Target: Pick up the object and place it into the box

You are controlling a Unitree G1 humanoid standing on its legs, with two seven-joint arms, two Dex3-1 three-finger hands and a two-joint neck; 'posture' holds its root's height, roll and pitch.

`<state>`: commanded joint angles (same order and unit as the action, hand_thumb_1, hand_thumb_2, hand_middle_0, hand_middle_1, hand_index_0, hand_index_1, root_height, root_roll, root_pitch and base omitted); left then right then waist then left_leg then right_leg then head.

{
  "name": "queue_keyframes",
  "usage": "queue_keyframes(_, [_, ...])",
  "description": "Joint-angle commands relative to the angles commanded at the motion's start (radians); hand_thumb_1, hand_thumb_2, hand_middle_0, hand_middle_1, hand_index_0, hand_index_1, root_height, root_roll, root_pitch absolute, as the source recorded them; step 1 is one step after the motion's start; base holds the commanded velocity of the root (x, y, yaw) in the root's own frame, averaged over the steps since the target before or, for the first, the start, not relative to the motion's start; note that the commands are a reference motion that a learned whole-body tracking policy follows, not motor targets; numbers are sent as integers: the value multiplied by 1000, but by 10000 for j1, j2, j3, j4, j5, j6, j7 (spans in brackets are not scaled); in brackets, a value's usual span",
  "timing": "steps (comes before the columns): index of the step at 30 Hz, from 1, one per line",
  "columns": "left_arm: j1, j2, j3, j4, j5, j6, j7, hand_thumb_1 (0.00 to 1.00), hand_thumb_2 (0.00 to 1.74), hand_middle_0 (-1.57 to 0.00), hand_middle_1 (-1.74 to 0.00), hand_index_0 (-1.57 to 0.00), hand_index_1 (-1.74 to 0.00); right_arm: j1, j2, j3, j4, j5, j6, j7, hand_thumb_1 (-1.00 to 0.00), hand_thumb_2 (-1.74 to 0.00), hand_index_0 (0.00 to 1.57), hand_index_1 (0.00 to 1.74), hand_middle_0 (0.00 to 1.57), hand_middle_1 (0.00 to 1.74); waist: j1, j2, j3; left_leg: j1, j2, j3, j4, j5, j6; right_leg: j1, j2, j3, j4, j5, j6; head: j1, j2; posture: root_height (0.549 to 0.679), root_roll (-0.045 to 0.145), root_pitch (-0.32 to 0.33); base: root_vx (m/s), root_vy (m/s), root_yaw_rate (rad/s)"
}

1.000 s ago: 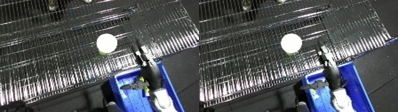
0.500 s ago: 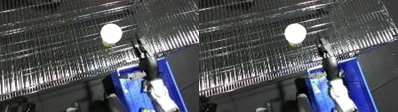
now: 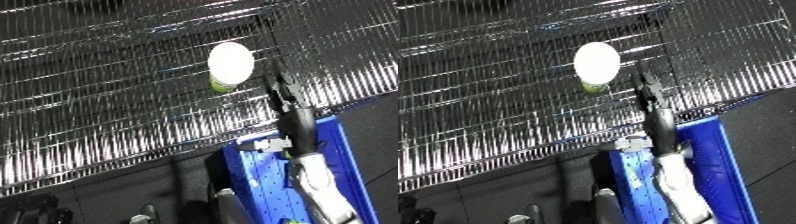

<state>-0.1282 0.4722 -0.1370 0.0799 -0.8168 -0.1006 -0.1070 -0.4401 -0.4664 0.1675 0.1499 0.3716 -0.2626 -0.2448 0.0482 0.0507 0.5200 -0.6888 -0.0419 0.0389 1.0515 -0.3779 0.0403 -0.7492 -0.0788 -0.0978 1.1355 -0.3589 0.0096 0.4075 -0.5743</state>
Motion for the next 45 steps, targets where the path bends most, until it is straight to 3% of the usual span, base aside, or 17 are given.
queue_keyframes(11, [-602, 149, -445, 153, -195, -195, 243, 1000, 1740, -1570, -1740, -1570, -1740, -1580, -451, 316, 1327, 472, -48, -373, 0, 0, 0, 0, 0, 0, 126, 164, 0, -697, -22, 32, 444, -181, 42, -710, 2, -20, 408, -124, -27, 565, 935, 570, 46, 65, -18, 16, 26])
queue_keyframes(25, [-1279, 203, -882, 368, -408, -320, 348, 1000, 1740, -1570, -1740, -1570, -1740, -3324, -890, 804, 3379, 1246, -1, -203, 0, 0, 0, 0, 0, 0, 395, 361, 0, -1080, -108, -28, 509, -236, 94, -1110, 3, -61, 514, -179, -78, 1121, 1290, 567, 44, 95, -23, 9, 49])
queue_keyframes(38, [-1604, 20, -1116, 456, -410, -352, 458, 1000, 1740, -1570, -1740, -1570, -1740, -4292, -626, 1289, 4032, 1450, -48, 95, -650, -1131, 1020, 1131, 1020, 1131, 464, 450, 0, -909, -158, -42, 234, -198, 95, -993, 51, -31, 321, -162, -112, 1413, 1363, 572, 48, 97, -22, 8, 22])
queue_keyframes(45, [-1561, -28, -1040, 526, -402, -388, 403, 1000, 1740, -1570, -1740, -1570, -1740, -4244, -643, 1164, 3860, 1298, 29, -42, -650, -1131, 1020, 1131, 1020, 1131, 428, 413, 0, -644, -154, -65, -92, -109, 85, -767, 66, -10, 82, -98, -91, 1382, 1397, 577, 49, 94, -26, 0, -10])
